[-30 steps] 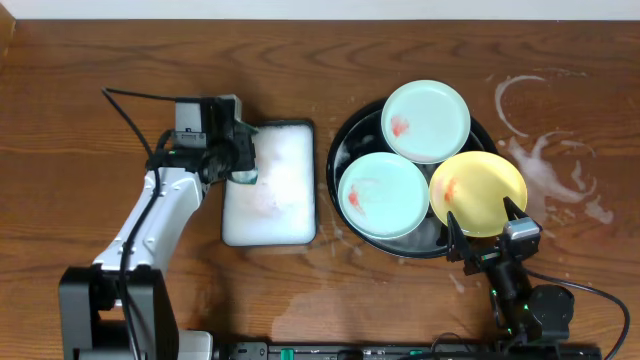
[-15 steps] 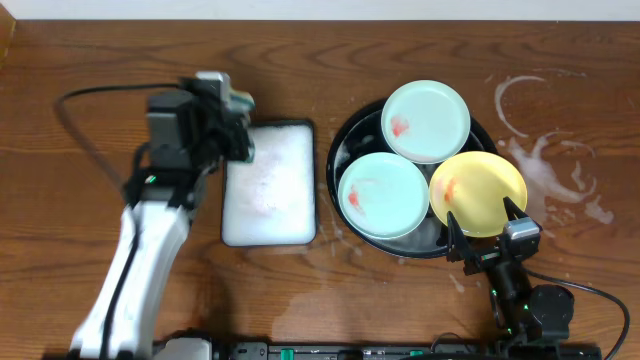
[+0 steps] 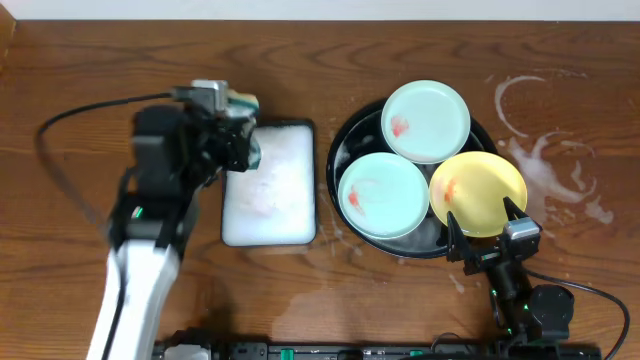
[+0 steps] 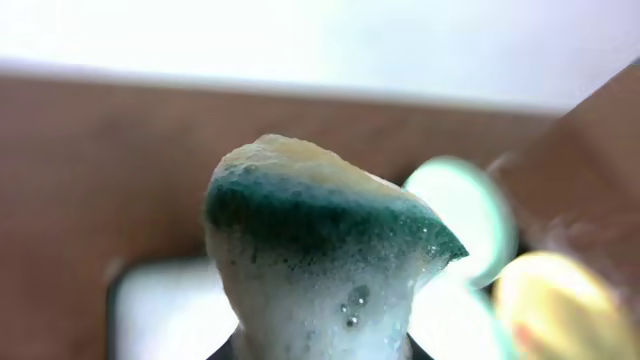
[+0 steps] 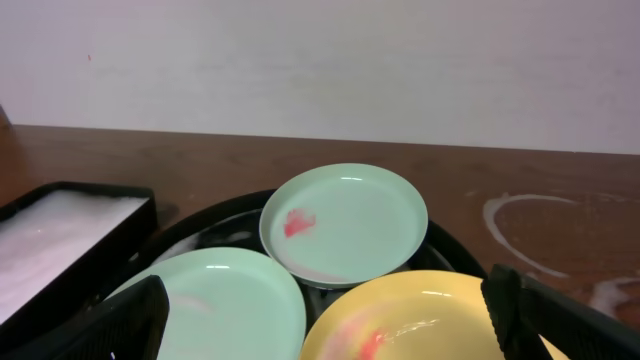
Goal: Clean dirty plates on tray and stack at the side
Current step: 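Carry the sponge with the left gripper to the lower green plate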
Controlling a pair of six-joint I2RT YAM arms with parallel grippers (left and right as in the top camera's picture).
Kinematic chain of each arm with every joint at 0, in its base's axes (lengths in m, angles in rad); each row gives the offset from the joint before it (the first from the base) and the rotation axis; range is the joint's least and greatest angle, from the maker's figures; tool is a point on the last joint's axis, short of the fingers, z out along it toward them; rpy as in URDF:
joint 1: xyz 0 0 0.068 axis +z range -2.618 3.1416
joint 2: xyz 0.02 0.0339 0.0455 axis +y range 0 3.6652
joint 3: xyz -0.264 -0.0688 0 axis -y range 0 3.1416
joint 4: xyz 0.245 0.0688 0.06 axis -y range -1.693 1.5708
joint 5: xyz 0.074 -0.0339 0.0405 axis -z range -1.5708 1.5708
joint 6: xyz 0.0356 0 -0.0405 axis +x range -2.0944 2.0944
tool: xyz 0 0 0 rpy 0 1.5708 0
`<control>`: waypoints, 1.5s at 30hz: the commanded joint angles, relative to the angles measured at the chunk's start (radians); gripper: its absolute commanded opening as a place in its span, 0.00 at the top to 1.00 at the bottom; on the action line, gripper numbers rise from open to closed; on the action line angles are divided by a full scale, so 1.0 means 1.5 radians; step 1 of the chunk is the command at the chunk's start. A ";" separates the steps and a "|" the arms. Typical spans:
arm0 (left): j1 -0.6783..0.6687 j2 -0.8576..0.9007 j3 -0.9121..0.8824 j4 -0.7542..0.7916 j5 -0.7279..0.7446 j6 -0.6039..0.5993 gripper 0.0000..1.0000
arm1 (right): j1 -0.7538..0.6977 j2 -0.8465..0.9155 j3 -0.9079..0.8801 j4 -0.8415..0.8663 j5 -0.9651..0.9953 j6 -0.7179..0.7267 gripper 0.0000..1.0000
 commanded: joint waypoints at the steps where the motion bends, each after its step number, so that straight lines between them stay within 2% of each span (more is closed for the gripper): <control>1: -0.027 -0.057 0.013 0.001 0.018 -0.054 0.93 | -0.005 -0.004 -0.001 -0.003 -0.003 0.009 0.01; 7: -0.119 -0.045 0.013 0.035 0.018 -0.152 0.93 | -0.005 -0.004 -0.001 -0.003 -0.003 0.009 0.01; 11: -0.211 0.026 0.013 0.068 0.011 -0.164 0.93 | -0.005 -0.004 -0.001 -0.003 -0.003 0.009 0.01; 18: -0.355 0.198 0.013 0.119 -0.129 -0.283 0.92 | -0.005 -0.004 -0.001 -0.003 -0.003 0.009 0.01; 22: -0.415 0.316 0.013 0.209 -0.180 -0.371 0.93 | -0.005 -0.004 -0.001 -0.003 -0.003 0.009 0.01; 25: -0.435 0.369 0.013 0.248 -0.191 -0.379 0.93 | -0.005 -0.004 -0.001 -0.003 -0.003 0.009 0.01; 32: -0.446 0.456 0.013 0.254 -0.208 -0.386 0.92 | -0.005 -0.004 -0.001 -0.004 -0.003 0.009 0.01; 33: -0.446 0.463 0.013 0.254 -0.208 -0.386 0.87 | -0.005 -0.004 -0.001 -0.003 -0.003 0.009 0.01; 35: -0.446 0.472 0.013 0.256 -0.207 -0.385 0.70 | -0.005 -0.004 -0.001 -0.003 -0.003 0.009 0.01; 45: -0.446 0.470 0.013 0.304 -0.146 -0.385 0.70 | -0.005 -0.004 -0.001 -0.003 -0.003 0.009 0.01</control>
